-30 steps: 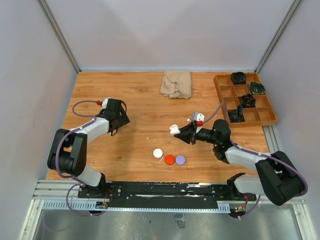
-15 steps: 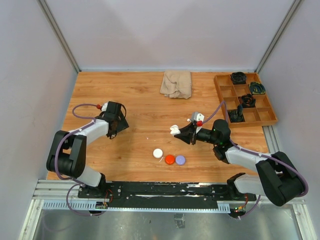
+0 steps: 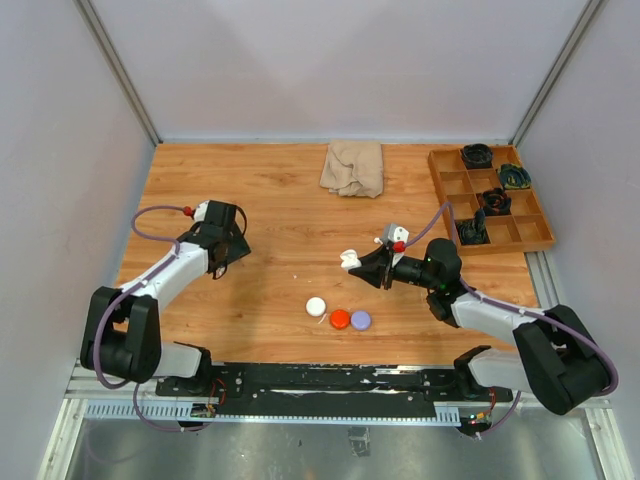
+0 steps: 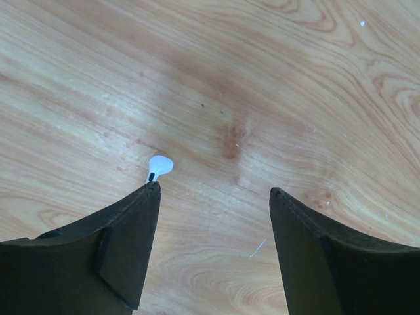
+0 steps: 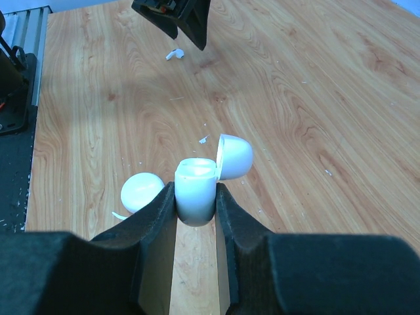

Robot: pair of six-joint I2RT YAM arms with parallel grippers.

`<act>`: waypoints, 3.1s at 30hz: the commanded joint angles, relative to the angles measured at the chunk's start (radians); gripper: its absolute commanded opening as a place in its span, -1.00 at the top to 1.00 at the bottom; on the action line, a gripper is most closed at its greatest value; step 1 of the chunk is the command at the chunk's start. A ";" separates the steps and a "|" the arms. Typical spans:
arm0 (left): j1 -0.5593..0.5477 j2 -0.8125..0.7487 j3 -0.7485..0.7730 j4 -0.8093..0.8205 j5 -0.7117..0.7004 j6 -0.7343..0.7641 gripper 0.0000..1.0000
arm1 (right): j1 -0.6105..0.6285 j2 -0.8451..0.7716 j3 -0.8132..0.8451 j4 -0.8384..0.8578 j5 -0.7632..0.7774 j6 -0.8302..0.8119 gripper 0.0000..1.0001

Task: Insert the wireless bluetooth earbuds into the charging case
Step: Pick up the earbud from the center of the board, then place the earbud in the charging case.

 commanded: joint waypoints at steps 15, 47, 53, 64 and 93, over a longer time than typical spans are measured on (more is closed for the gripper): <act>0.113 0.196 0.214 -0.233 0.043 0.270 -0.15 | 0.074 -0.074 0.050 -0.119 0.049 -0.104 0.99; 0.142 0.334 0.201 -0.201 0.140 0.351 0.51 | 0.098 -0.072 0.066 -0.166 0.064 -0.135 0.99; 0.142 0.284 0.191 -0.183 0.206 0.339 0.62 | 0.098 -0.073 0.064 -0.154 0.060 -0.125 0.99; 0.078 0.068 0.149 -0.033 0.356 0.215 0.69 | 0.104 -0.099 0.052 -0.063 0.022 -0.062 0.99; -0.395 -0.429 -0.016 0.551 0.257 -0.030 0.77 | 0.107 -0.042 0.051 0.351 0.053 0.115 0.79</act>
